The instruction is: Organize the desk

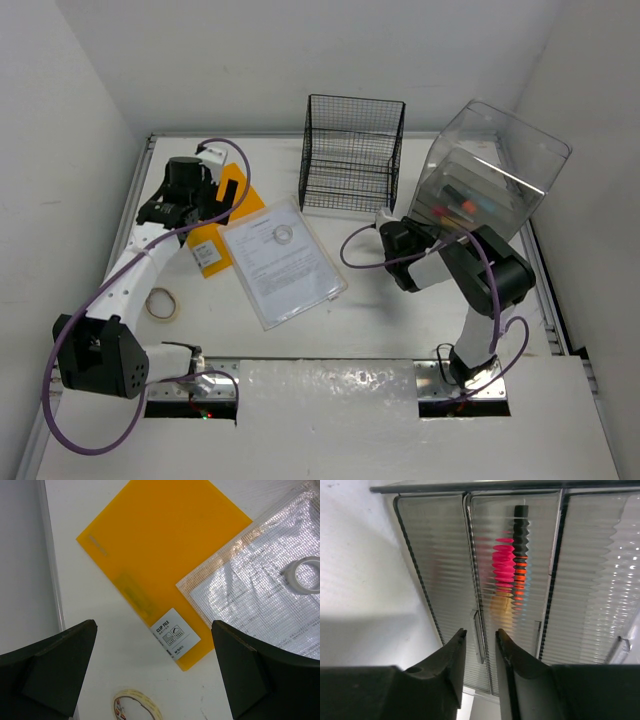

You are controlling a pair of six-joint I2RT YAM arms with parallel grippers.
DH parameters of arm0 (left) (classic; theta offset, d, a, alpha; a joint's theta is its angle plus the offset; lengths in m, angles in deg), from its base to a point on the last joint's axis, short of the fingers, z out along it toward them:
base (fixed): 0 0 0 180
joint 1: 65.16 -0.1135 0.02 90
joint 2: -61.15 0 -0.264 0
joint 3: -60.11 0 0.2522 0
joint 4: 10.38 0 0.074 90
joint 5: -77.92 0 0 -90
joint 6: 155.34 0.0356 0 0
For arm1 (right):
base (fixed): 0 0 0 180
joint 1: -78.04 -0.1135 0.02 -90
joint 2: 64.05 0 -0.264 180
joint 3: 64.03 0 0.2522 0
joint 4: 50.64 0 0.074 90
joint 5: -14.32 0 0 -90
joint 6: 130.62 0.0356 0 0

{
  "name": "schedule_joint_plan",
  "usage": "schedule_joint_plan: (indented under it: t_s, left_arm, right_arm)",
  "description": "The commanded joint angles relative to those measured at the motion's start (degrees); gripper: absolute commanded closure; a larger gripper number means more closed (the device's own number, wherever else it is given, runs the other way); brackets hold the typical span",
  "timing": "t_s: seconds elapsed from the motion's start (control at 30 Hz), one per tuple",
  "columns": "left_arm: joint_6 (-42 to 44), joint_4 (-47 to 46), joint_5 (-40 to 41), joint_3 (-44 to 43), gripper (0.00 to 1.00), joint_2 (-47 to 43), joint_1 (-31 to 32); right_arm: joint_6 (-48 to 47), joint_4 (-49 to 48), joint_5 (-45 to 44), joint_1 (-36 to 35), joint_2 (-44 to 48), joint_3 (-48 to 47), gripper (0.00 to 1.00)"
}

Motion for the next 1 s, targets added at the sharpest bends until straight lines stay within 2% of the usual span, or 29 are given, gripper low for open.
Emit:
schedule_joint_plan:
  t_s: [0.0, 0.4, 0.6, 0.7, 0.87, 0.97]
  left_arm:
    - [0.3, -2.2, -0.8, -0.7, 0.00, 0.0, -0.7]
    - [0.7, -1.5, -0.9, -1.0, 0.00, -0.2, -0.7]
    - [0.6, -1.4, -0.9, -1.0, 0.01, -0.1, -0.7]
    - [0.8, -1.4, -0.7, -1.1, 0.00, -0.1, -0.7]
    - [0.8, -1.2, -0.5, -1.2, 0.00, 0.1, -0.7]
    - [0.9, -1.3, -0.5, -1.1, 0.00, 0.2, -0.7]
  right_arm:
    - [-1.5, -5.5, -1.2, 1.4, -1.3, -0.3, 0.73]
    - [-3.0, -7.6, -0.6, 3.8, -4.0, -0.9, 0.81]
    - [-6.3, -13.6, -1.2, 3.8, -6.0, 0.1, 0.91]
    - [-7.3, -15.5, -1.3, 3.8, -7.0, 0.0, 1.00]
    - [-6.8, -15.6, -1.7, 3.8, -8.1, 0.2, 1.00]
    - [-3.8, -12.3, -1.5, 3.3, -6.8, 0.5, 1.00]
